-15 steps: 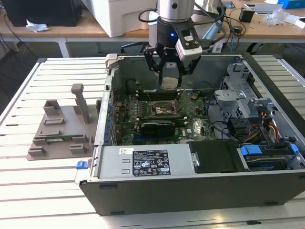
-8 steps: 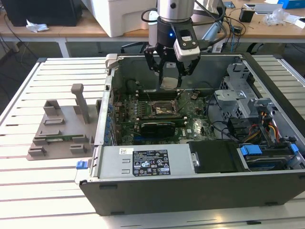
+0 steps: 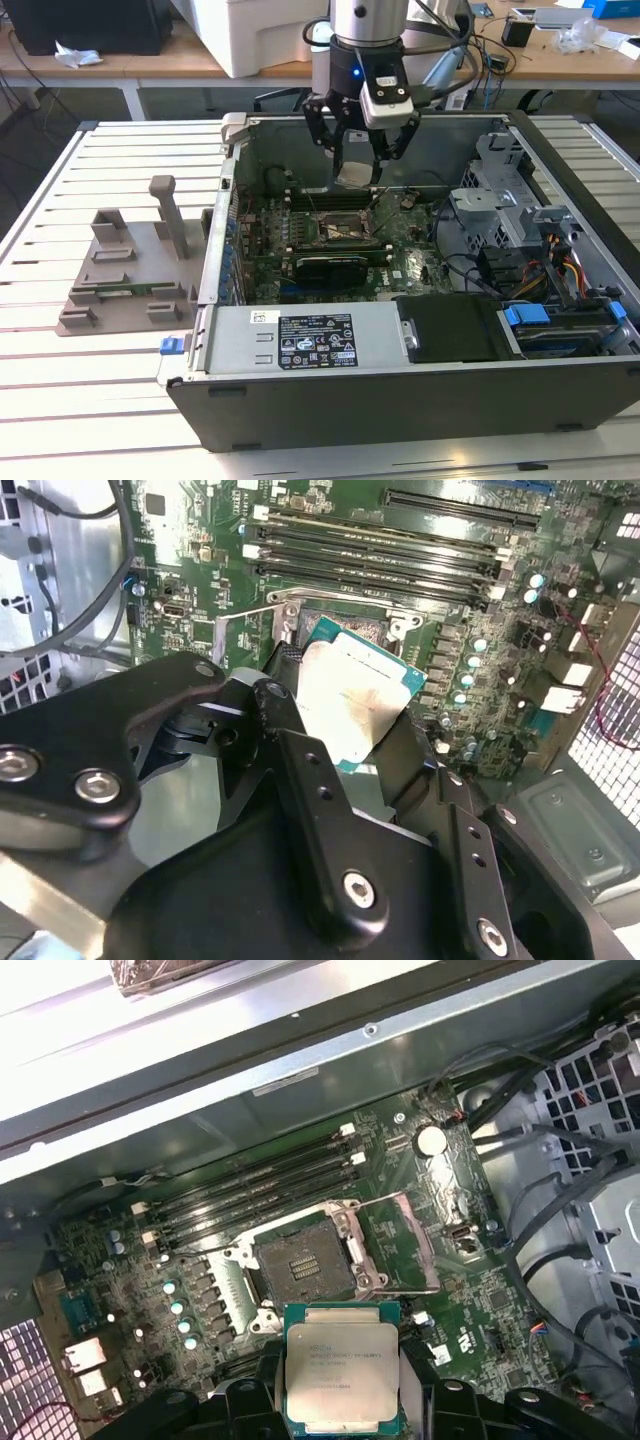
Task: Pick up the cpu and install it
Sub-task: 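Place the cpu into insertion slot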
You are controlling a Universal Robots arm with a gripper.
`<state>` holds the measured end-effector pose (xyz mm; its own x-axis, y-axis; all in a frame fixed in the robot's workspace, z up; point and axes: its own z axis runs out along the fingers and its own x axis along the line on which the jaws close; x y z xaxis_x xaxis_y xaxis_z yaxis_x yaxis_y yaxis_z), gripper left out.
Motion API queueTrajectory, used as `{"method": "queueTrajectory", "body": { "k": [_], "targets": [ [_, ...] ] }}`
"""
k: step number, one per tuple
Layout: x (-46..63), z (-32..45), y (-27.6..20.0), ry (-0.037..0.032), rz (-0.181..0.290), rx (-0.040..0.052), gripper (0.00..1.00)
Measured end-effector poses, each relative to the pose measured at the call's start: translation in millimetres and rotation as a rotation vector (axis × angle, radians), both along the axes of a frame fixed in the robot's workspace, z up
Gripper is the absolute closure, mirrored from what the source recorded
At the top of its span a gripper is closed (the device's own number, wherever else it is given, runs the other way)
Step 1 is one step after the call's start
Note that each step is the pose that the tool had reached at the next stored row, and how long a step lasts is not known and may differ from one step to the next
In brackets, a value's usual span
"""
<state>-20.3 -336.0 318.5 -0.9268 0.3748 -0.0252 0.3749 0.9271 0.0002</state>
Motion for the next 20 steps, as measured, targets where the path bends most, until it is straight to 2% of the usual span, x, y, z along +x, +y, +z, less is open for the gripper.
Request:
{"method": "queueTrajectory", "body": {
  "k": [5,7,15,20],
  "targets": [
    [0.0,0.0,0.0,0.0000,-0.053,0.0001,0.46],
    [0.0,0.0,0.0,0.0000,-0.090,0.0000,0.46],
    [0.0,-0.1,0.0,0.0000,-0.160,-0.0001,0.46],
    [0.0,-0.1,0.0,-0.0001,-0.224,-0.0003,0.46]
  ]
}}
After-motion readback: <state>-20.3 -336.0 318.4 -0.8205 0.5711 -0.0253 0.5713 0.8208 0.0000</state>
